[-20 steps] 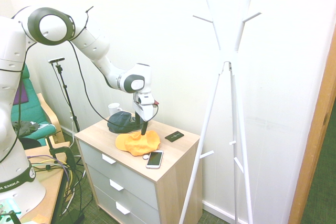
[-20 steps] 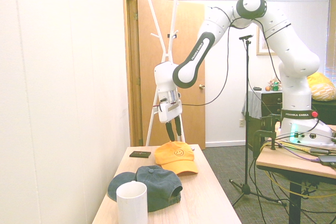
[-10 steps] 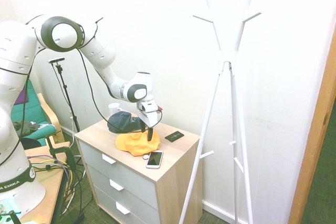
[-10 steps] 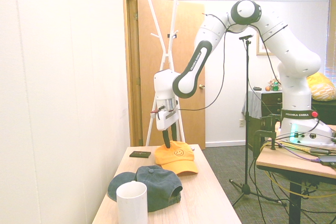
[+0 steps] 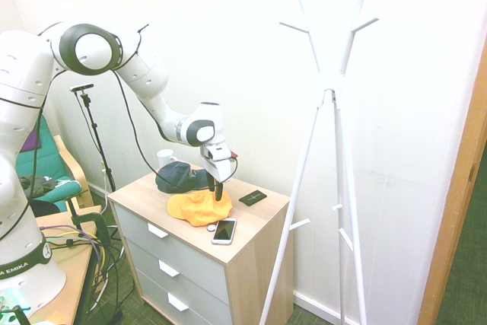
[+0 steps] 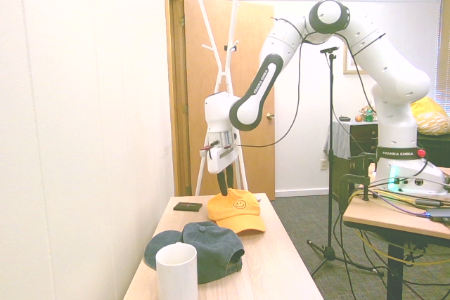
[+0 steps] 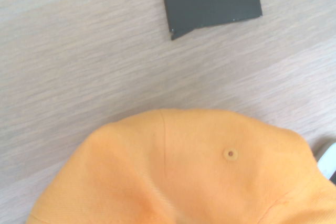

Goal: Hang the cap

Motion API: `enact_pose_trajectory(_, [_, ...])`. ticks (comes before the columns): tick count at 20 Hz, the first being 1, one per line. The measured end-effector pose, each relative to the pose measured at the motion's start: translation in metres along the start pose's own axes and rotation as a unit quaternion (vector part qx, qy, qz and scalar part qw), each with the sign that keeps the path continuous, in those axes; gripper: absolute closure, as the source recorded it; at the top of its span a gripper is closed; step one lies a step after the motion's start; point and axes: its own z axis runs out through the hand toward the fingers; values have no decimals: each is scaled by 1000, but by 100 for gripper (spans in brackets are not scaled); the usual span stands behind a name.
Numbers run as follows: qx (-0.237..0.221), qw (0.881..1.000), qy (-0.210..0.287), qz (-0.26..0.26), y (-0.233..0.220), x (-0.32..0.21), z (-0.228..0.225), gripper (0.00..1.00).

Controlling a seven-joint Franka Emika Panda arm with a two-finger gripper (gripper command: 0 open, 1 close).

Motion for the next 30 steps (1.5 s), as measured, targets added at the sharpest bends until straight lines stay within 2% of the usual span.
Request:
enact_pose_trajectory(19, [-8, 1000, 6, 21, 3, 10, -1, 100])
enact_pose_trajectory(22, [-3, 1000, 13, 27, 1, 17, -27, 100])
enact_pose_trajectory(25, [-2, 999, 31, 32, 0, 20, -72, 100])
enact_pose_trajectory(30, [-25, 996, 80, 33, 7, 17, -138, 100])
